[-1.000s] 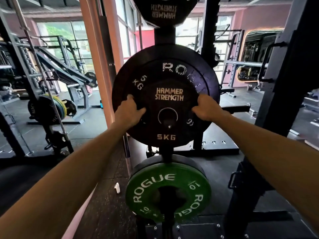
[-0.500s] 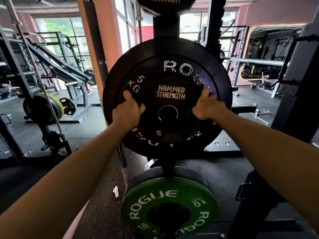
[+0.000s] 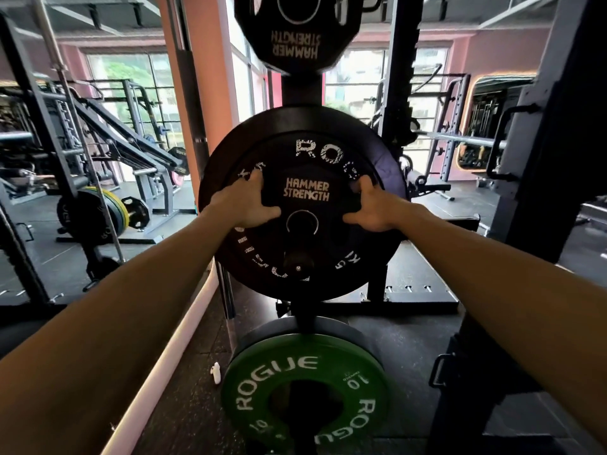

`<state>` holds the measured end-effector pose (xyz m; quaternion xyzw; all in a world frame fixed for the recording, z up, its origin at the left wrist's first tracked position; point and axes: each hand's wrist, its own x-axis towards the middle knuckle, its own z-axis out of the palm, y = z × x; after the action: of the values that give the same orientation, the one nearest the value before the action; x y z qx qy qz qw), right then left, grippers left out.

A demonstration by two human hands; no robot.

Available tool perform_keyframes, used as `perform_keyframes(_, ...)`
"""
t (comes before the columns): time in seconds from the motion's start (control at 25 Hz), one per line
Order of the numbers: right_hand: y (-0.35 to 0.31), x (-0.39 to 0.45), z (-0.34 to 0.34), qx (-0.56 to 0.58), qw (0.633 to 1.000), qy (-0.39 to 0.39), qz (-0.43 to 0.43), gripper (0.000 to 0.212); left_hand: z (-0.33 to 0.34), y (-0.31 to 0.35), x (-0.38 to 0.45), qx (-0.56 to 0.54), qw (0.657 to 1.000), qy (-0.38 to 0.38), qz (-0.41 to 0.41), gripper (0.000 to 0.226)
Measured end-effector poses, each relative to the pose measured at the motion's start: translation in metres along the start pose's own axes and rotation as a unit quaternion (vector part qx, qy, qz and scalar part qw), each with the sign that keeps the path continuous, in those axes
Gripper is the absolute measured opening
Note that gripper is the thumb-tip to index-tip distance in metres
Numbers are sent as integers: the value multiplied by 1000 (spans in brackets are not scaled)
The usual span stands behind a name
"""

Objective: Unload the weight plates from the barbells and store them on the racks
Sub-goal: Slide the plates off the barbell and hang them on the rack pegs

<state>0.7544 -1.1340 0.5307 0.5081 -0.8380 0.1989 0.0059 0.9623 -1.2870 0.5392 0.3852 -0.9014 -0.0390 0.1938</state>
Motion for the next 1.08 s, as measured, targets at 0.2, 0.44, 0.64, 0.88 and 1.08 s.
perform_keyframes(0.2,27,-45,-29,19,998,-4,-65,67,-7,33,-42,-14,1000,10,14,71)
perform_keyframes(0.44,57,-92,-54,-7,995,6,-103,66,-14,84,-103,-27,1000,11,-13,76)
perform_keyframes(0.64,72,-131,-90,17,992,16,-128,70,-39,126,-159,-10,1000,14,-19,74)
perform_keyframes(0.88,95,-194,-125,21,990,12,-136,83,-65,178,-226,-11,999,35,-25,84)
perform_keyframes(1.08,137,-269,-153,12,991,1,-136,81,-62,231,-281,-20,999,28,-24,85)
